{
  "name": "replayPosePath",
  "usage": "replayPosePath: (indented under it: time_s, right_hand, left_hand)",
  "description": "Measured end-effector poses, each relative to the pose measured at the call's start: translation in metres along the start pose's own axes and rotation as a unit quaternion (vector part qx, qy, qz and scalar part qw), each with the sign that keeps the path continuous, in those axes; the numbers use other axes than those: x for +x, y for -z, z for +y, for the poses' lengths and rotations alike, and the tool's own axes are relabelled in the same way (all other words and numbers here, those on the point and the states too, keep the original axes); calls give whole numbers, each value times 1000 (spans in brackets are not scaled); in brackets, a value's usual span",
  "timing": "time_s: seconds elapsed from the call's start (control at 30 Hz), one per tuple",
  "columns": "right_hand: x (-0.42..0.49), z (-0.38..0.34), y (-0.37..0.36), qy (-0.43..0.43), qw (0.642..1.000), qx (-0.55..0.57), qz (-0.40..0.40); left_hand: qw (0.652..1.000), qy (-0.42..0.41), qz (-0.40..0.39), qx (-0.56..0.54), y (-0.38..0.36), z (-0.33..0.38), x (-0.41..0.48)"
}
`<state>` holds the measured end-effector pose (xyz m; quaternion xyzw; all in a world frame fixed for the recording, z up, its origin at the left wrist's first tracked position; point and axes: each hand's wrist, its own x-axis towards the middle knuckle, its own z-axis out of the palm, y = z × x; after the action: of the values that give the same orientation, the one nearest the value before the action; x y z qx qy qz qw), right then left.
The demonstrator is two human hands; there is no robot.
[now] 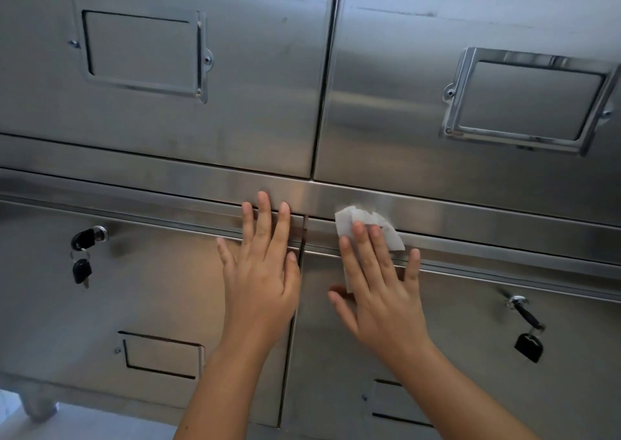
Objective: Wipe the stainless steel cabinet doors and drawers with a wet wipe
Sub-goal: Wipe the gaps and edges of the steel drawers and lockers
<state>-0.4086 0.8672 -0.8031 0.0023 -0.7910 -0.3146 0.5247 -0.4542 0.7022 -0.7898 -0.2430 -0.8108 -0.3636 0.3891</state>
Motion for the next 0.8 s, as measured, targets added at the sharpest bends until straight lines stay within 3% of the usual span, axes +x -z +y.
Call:
replayPosePath:
  time_s: [0.4,0.63,0.8]
  right_hand:
    - [1,13,-2,18,1000,9,20]
    - [-46,68,0,-71,997,-24,-25]
    - [-38,47,4,-125,991,-6,-45]
  left_hand:
    - [998,-70,1,5,-15,36,-3]
    - [997,-82,2,1,-20,52,-6]
    - [996,-90,4,0,-25,66,-6]
